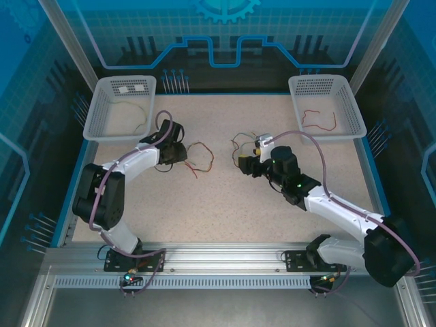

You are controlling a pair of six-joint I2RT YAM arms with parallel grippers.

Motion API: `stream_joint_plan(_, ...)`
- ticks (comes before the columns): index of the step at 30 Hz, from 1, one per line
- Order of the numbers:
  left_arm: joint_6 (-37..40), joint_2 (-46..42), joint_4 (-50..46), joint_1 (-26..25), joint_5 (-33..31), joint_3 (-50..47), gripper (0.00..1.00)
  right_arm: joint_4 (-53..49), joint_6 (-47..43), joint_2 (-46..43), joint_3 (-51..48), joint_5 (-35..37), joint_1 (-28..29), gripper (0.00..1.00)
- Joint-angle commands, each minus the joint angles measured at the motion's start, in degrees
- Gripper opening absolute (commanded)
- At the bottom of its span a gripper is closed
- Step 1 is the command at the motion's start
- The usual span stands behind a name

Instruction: Untangle the cables

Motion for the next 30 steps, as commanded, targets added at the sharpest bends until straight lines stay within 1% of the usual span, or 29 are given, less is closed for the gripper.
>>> stream_joint_plan(1,0.01,1.86,1.83,0.15,3.88,-0.29,0.36,2.77,-0.12,0.66,2.34,1.2,0.78,0.65)
stream_joint_plan(13,1.65,7.53,2.0,-1.84,4.09,4.38,0.34,1.52,0.92,1.29,3.22,2.08,0.83,0.66)
stream_joint_plan(14,1.9,7.88,2.08,-2.1,4.14,4.77,0.27,1.1,0.75,1.29,3.33,2.22,0.84,0.66)
stream_joint_plan(15,2.03,8.07,1.9,-2.32,4.14,5.2,0.23,0.75,0.63,1.29,3.61,2.42,0.85,0.66)
stream_joint_plan(18,1.89,8.05,0.18,-2.76,2.97,6.8,0.26,0.21,0.56,0.69,3.63,2.83,0.8,0.67)
stream_joint_plan(24,1.27,6.63,-0.58,-3.38,2.78,7.19,0.29,-0.19,0.38,-0.33,2.92,3.78,0.84,0.67)
stream_joint_plan(25,1.25,6.82,-0.77,-3.44,2.74,7.28,0.31,0.02,0.32,-0.43,2.66,3.81,0.85,0.68)
stream_joint_plan(30,0.92,7.52,-0.22,-3.43,2.97,6.96,0.3,-0.3,0.78,-1.04,2.21,4.23,0.87,0.68)
